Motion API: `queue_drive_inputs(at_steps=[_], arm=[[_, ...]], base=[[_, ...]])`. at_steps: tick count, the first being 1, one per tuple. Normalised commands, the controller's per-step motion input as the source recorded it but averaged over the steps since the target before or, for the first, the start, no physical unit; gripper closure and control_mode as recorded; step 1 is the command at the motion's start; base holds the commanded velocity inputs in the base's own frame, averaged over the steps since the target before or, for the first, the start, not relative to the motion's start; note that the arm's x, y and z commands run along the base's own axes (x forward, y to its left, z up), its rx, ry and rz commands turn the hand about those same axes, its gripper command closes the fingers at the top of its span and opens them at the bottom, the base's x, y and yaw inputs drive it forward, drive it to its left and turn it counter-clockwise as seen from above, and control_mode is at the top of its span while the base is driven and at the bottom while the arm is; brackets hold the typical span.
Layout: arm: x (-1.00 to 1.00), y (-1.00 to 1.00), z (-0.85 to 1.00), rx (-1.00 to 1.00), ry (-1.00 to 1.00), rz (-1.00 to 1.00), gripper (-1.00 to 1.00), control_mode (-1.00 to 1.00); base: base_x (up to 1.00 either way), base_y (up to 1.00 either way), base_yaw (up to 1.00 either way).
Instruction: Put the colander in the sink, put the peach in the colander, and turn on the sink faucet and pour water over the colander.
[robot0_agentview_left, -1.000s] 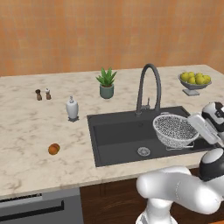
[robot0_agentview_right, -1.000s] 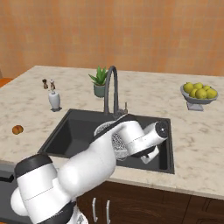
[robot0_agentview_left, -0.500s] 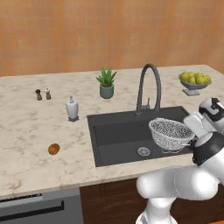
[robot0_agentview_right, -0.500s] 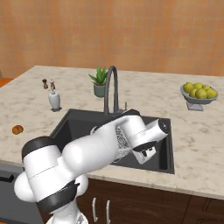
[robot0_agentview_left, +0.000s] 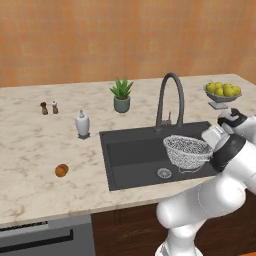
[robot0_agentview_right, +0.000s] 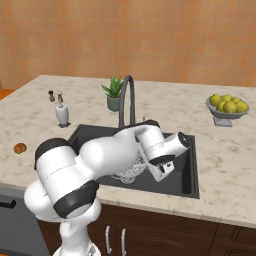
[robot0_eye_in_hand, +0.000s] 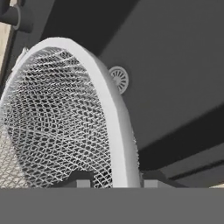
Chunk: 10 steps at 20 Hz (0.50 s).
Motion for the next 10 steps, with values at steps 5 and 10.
queue_drive_inputs(at_steps=[5, 10], arm=[[0.05, 0.16, -0.35, 0.00, -0.04, -0.03, 1.00, -1.00], [0.01, 0.47, -0.50, 0.00, -0.16, -0.03, 1.00, -1.00]], base=[[0.00, 0.00, 0.00], [0.00, 0.00, 0.00]])
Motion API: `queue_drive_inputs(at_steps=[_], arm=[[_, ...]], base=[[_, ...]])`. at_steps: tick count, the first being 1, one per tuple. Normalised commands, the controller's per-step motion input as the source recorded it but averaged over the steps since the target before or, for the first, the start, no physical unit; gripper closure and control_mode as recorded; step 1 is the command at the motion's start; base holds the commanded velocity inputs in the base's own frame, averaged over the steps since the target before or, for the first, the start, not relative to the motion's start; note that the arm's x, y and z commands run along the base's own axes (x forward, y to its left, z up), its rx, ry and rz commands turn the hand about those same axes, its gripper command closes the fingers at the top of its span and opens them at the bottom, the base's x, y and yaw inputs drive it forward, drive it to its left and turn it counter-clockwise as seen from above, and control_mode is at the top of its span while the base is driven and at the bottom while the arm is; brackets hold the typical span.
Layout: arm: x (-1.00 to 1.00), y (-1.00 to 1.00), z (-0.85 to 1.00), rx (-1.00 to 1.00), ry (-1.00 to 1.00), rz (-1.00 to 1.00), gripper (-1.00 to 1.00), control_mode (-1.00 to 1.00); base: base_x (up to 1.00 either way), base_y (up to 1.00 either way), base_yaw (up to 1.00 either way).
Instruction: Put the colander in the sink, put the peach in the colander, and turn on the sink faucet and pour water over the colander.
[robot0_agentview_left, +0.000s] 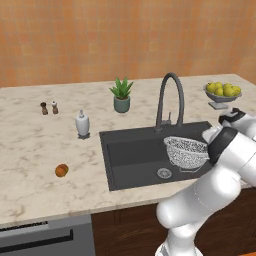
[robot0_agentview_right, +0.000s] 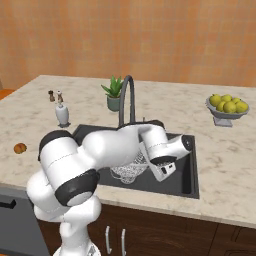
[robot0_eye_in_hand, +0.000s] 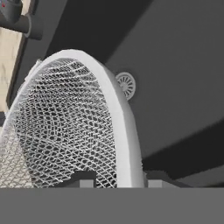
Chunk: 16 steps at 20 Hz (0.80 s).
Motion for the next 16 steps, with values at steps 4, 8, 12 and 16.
queue_drive_inputs(at_steps=[4, 8, 12, 16], arm=[[0.26, 0.79, -0.44, -0.03, -0.19, -0.03, 1.00, -1.00], [0.46, 0.89, -0.46, -0.06, -0.18, -0.06, 1.00, -1.00], [0.35, 0.72, -0.59, -0.08, -0.12, -0.05, 1.00, -1.00], [0.08, -0.02, -0.54, -0.01, -0.17, -0.04, 1.00, -1.00]], base=[[0.00, 0.00, 0.00], [0.00, 0.00, 0.00], [0.00, 0.00, 0.00], [0.00, 0.00, 0.00]])
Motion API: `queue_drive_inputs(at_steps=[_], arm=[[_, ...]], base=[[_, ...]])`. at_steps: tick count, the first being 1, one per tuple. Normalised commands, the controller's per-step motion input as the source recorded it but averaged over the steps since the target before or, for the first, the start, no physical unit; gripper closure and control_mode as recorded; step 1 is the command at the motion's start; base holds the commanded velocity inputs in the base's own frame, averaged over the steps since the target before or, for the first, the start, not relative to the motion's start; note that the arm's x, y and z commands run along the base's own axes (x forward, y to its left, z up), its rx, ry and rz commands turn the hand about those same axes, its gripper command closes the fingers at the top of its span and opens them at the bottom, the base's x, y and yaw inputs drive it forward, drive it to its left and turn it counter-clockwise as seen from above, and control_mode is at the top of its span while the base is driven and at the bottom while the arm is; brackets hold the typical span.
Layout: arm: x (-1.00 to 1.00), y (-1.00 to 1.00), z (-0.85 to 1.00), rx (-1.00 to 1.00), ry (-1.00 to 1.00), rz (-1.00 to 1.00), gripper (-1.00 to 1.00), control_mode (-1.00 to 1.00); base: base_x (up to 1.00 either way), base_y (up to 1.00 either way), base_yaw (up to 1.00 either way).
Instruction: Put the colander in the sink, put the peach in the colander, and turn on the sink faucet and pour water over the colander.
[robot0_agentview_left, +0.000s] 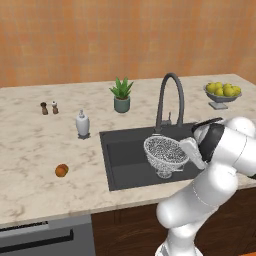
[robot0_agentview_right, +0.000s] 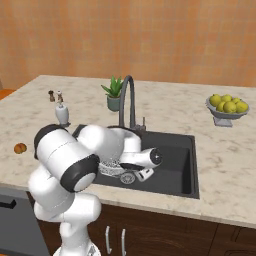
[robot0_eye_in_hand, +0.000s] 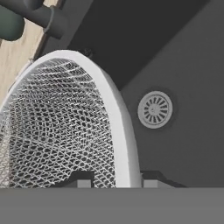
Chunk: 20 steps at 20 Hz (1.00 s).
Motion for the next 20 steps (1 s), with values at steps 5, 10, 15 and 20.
queue_drive_inputs(at_steps=[5, 10, 15, 20], arm=[[0.03, -0.54, -0.40, 0.00, -0.09, -0.03, 1.00, -1.00], [0.00, -0.61, -0.04, 0.00, 0.25, -0.01, 1.00, -1.00], [0.03, -0.34, -0.15, -0.08, 0.37, 0.00, 1.00, -1.00], [0.34, -0.24, -0.70, -0.11, 0.01, 0.00, 1.00, -1.00]], base=[[0.00, 0.00, 0.00], [0.00, 0.00, 0.00], [0.00, 0.00, 0.00], [0.00, 0.00, 0.00]])
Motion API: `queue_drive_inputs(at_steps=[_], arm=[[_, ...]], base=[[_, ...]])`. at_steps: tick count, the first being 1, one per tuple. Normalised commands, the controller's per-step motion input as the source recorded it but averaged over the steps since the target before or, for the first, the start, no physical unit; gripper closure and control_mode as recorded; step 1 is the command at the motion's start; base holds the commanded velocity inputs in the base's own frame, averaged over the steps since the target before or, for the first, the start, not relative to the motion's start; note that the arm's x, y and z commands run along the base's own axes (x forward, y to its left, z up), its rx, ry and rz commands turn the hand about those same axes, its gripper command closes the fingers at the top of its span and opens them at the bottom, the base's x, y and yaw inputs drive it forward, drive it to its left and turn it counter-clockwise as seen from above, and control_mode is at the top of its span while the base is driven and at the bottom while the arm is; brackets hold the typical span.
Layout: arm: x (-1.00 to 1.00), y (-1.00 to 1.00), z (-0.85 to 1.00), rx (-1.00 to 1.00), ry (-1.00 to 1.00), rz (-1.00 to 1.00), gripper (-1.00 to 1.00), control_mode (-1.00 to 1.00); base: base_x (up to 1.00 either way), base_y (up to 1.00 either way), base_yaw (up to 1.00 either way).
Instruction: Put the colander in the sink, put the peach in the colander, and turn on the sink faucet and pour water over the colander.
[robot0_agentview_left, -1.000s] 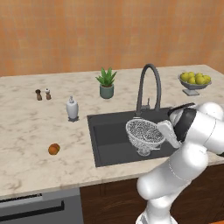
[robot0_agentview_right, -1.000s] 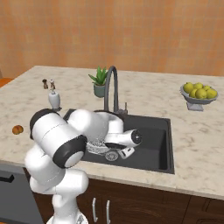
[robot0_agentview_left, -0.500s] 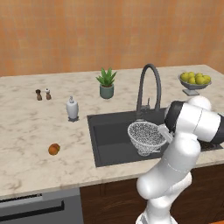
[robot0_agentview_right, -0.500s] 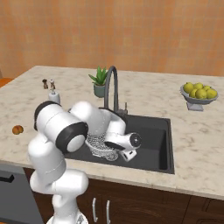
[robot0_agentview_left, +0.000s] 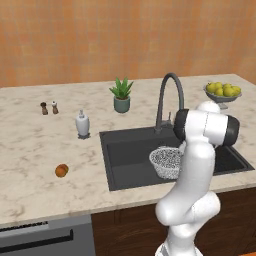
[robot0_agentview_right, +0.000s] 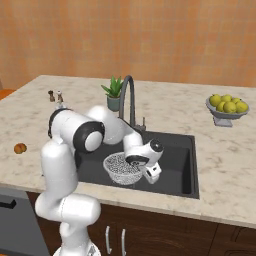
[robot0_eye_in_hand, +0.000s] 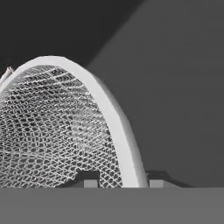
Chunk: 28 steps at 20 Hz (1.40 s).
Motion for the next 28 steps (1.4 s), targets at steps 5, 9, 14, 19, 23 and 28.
queue_drive_inputs(at_steps=[5, 9, 14, 19, 23, 28], arm=[[0.40, 0.00, -0.94, -0.09, -0.13, 0.00, 1.00, -1.00], [0.41, 0.10, -0.39, 0.00, -0.13, 0.00, -1.00, -1.00], [0.15, -0.06, 0.37, 0.03, -0.14, 0.00, -1.00, -1.00], [0.34, -0.22, 0.69, 0.02, -0.01, -0.03, -1.00, -1.00], [0.35, -0.44, 0.95, 0.06, 0.01, -0.02, -1.00, -1.00], [0.01, -0.90, 0.96, 0.10, 0.10, 0.00, -1.00, -1.00]], base=[[0.00, 0.00, 0.00], [0.00, 0.00, 0.00], [0.00, 0.00, 0.00], [0.00, 0.00, 0.00], [0.00, 0.00, 0.00], [0.00, 0.00, 0.00]])
